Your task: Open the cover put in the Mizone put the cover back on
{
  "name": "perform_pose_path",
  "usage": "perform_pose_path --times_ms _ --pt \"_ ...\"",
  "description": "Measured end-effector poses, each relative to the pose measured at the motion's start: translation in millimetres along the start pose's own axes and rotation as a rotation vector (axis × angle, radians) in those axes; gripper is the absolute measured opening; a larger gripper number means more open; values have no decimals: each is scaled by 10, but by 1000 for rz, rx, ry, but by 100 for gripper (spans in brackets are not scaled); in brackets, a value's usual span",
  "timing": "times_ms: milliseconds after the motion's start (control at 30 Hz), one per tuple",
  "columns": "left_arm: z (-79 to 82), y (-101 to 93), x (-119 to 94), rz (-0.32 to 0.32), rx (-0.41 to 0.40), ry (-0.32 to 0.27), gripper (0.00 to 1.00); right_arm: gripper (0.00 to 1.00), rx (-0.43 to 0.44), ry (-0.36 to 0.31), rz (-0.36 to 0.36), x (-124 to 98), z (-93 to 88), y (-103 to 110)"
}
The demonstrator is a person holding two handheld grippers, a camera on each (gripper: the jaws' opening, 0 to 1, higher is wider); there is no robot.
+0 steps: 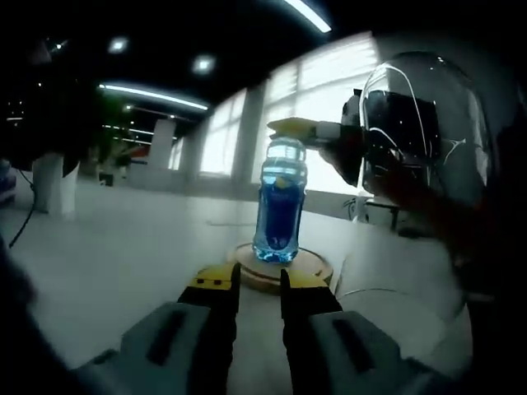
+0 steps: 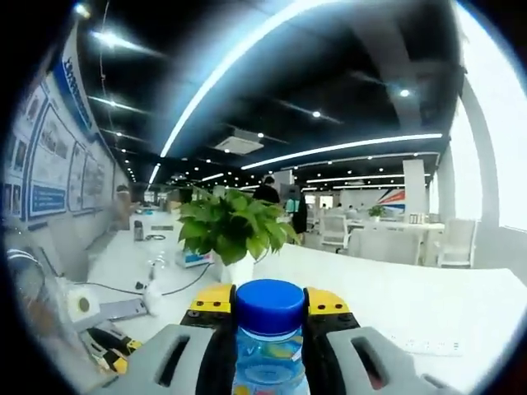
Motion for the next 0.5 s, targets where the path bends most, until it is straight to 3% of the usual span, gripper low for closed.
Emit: perform_pose_path --times_ms 500 --pt "1 -9 -3 3 -1 0 15 23 14 -62 9 -26 -4 22"
Point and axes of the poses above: the point that each gripper's makers call its tool centre point, and the gripper's own axes: x roughly forward along the fingers, y roughly to its left, z roughly out of its top, the point moved 3 cm from there along -x, roughly backward along the fingers, and after that the axes turned 7 degrees about -x, right-handed, at the moved point
